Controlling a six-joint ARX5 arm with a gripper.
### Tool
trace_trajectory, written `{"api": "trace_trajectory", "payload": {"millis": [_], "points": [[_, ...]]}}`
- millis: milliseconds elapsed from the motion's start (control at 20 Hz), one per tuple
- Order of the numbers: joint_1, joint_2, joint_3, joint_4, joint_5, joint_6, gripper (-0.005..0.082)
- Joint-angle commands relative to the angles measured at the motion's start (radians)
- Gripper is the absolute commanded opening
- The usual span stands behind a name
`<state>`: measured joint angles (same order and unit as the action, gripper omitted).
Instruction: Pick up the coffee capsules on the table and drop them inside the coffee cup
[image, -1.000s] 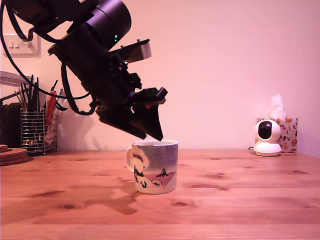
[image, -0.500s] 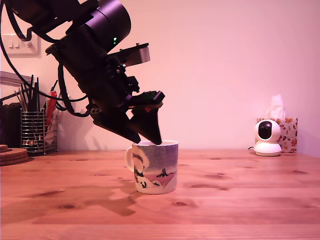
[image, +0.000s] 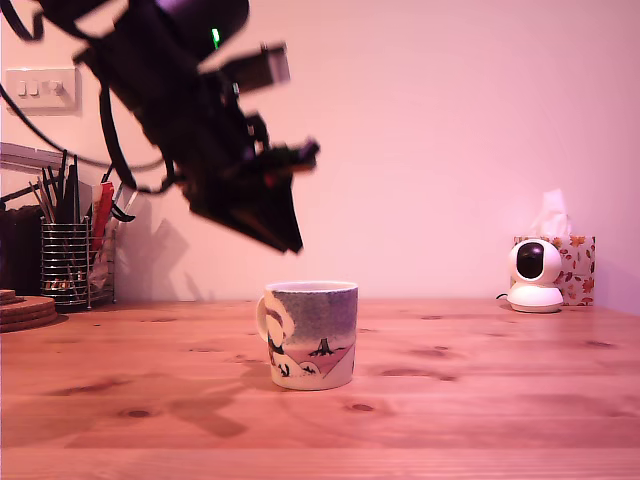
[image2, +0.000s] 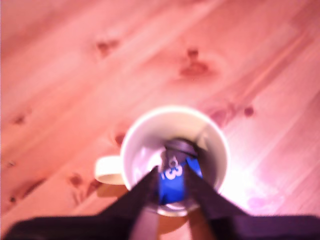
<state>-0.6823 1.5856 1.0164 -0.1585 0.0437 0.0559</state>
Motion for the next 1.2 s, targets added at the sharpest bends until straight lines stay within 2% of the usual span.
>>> {"api": "trace_trajectory", "payload": {"millis": [0,550,800,1000,1150], "points": [[-0.006,-0.017,-0.016,-0.011,0.000,-0.003,-0.0024],[0.023,-0.118,-0.016,-0.211,0.003,-0.003,-0.0024],[0.056,-0.149,-0.017,-0.259,0.038,-0.005,-0.0024],[0.088,-0.204,-0.100,-0.244,0.064,-0.030,-0.0024],[0.100,-0.301,-0.214,-0.166,0.083,-0.037,-0.0024]]}}
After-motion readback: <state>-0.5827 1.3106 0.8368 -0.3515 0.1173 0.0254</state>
